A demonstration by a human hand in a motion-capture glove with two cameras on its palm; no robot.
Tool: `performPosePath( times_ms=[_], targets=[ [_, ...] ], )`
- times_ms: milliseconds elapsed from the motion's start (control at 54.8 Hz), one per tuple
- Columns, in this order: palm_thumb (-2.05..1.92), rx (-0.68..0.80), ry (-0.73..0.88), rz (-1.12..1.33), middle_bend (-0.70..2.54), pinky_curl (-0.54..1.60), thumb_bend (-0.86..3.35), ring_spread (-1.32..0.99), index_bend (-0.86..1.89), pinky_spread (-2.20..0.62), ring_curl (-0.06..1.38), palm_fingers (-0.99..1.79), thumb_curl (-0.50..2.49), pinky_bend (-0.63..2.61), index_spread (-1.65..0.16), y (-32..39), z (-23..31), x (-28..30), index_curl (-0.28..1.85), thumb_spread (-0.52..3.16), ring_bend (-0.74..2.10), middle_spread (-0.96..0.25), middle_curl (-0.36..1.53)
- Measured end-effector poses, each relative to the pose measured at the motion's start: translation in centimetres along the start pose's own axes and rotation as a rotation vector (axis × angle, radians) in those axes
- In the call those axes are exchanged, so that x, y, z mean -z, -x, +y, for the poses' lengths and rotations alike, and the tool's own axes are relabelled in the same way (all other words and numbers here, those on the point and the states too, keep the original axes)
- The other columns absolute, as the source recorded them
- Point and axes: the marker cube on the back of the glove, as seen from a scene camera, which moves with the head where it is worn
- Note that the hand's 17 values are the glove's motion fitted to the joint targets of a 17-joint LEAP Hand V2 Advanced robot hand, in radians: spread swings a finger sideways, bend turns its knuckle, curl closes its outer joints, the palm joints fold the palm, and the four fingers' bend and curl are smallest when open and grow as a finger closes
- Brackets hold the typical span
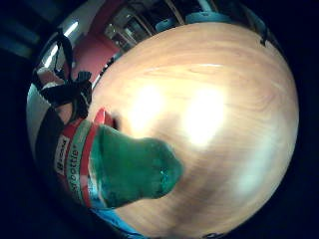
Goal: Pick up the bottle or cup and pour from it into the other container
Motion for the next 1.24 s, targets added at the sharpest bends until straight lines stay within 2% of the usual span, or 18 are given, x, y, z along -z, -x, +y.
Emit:
performPosePath(
  times_ms=[73, 182, 274, 328, 438, 584, 730, 821, 894, 949, 1241],
  targets=[
    [1.05, 0.029, 0.200, 0.124, 0.24, 0.32, -0.04, -0.13, 0.18, -0.11, 0.41, 1.21, 0.63, 0.53, -0.06, 2.1, 2.0, -1.8, 0.44, 0.35, 0.45, -0.03, 0.46],
    [1.05, 0.087, 0.241, 0.458, 0.24, 0.33, -0.04, -0.13, 0.18, -0.12, 0.41, 1.22, 0.64, 0.54, -0.06, 4.0, -1.2, -0.6, 0.45, 0.33, 0.45, -0.03, 0.47],
    [1.04, 0.079, 0.357, 0.589, 0.24, 0.34, -0.04, -0.13, 0.18, -0.12, 0.42, 1.23, 0.64, 0.54, -0.06, 7.6, -4.0, 3.2, 0.46, 0.33, 0.45, -0.03, 0.47],
    [1.04, 0.073, 0.394, 0.681, 0.24, 0.34, -0.04, -0.14, 0.18, -0.12, 0.42, 1.22, 0.65, 0.54, -0.06, 8.9, -5.0, 3.4, 0.46, 0.32, 0.45, -0.03, 0.48],
    [1.03, 0.040, 0.488, 1.011, 0.25, 0.35, -0.04, -0.14, 0.19, -0.13, 0.43, 1.23, 0.66, 0.54, -0.06, 10.3, -4.2, -4.1, 0.46, 0.30, 0.45, -0.03, 0.48],
    [1.02, 0.032, 0.586, 1.403, 0.25, 0.35, -0.04, -0.14, 0.19, -0.13, 0.43, 1.23, 0.66, 0.54, -0.06, 11.9, -4.5, -8.8, 0.47, 0.30, 0.44, -0.04, 0.49],
    [1.03, 0.166, 0.703, 1.730, 0.24, 0.35, -0.04, -0.14, 0.18, -0.14, 0.43, 1.21, 0.67, 0.53, -0.08, 13.0, -3.3, -15.0, 0.47, 0.31, 0.42, -0.04, 0.49],
    [1.02, 0.066, 0.640, 1.722, 0.24, 0.36, -0.04, -0.15, 0.18, -0.15, 0.43, 1.21, 0.67, 0.53, -0.09, 13.7, -2.9, -20.1, 0.47, 0.32, 0.42, -0.04, 0.49],
    [1.02, 0.178, 0.730, 1.909, 0.23, 0.36, -0.04, -0.15, 0.18, -0.15, 0.43, 1.21, 0.67, 0.53, -0.10, 12.9, -2.7, -19.9, 0.47, 0.33, 0.41, -0.05, 0.49],
    [1.02, 0.190, 0.758, 1.946, 0.23, 0.36, -0.04, -0.16, 0.18, -0.16, 0.43, 1.21, 0.67, 0.52, -0.10, 12.7, -2.7, -20.0, 0.47, 0.34, 0.41, -0.05, 0.49],
    [1.00, 0.183, 0.757, 1.853, 0.22, 0.36, -0.04, -0.17, 0.17, -0.16, 0.43, 1.21, 0.67, 0.51, -0.12, 12.0, -2.6, -19.6, 0.46, 0.39, 0.40, -0.06, 0.49]
  ],
)
